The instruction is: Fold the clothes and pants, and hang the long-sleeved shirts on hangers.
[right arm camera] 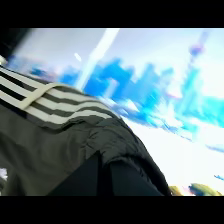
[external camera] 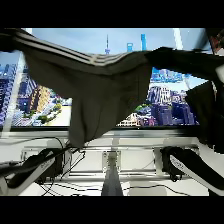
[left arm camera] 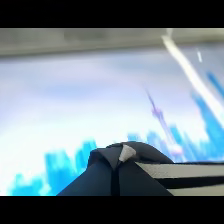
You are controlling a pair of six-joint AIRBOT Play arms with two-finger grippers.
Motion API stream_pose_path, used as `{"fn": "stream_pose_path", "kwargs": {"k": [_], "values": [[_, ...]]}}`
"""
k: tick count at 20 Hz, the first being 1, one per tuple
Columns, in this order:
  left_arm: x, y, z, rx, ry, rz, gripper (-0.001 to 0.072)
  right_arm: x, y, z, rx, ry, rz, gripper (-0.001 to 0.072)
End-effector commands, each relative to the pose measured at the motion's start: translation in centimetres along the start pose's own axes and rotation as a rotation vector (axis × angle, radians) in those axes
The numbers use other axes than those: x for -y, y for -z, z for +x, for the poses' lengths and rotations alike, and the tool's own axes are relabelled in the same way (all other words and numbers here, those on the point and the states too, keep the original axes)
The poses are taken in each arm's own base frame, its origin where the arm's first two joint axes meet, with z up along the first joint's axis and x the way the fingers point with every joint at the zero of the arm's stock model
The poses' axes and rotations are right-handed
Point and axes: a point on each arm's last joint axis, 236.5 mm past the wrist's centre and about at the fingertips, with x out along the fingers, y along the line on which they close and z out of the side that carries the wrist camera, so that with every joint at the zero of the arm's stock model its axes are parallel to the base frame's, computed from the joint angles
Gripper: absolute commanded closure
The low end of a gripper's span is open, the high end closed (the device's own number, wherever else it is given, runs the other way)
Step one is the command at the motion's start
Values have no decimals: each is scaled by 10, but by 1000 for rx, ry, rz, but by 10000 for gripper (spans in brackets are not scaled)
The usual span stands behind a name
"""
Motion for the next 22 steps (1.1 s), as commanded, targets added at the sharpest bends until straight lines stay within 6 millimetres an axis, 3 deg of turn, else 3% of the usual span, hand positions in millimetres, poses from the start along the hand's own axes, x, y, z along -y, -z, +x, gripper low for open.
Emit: {"fn": "stream_pose_path", "kwargs": {"k": [1,3,5,7,9,11,13,16,19,20,21,22], "values": [[24,98,97,-331,79,23,699,69,27,78,-102,121,75,692],[30,117,110,-391,90,-14,699,98,29,98,-97,163,110,692],[38,121,102,-423,113,-19,699,129,32,97,-110,207,157,693],[55,137,77,-529,163,-74,698,157,40,81,-153,245,211,693],[85,175,36,-759,278,-101,698,178,64,60,-266,263,255,693],[112,208,-9,-999,381,-135,698,183,99,35,-436,234,242,693],[131,233,-33,-1142,435,-154,698,175,134,7,-620,163,210,693],[163,279,-50,-1283,489,-154,698,162,174,-29,-845,89,182,693],[208,324,-55,-1339,581,-187,695,172,196,-41,-935,120,168,692],[222,336,-50,-1322,596,-207,694,184,200,-38,-928,150,134,626],[230,347,-43,-1298,588,-213,632,201,201,-31,-894,204,108,333],[232,357,-35,-1273,562,-203,384,216,199,-21,-845,254,89,106]]}}
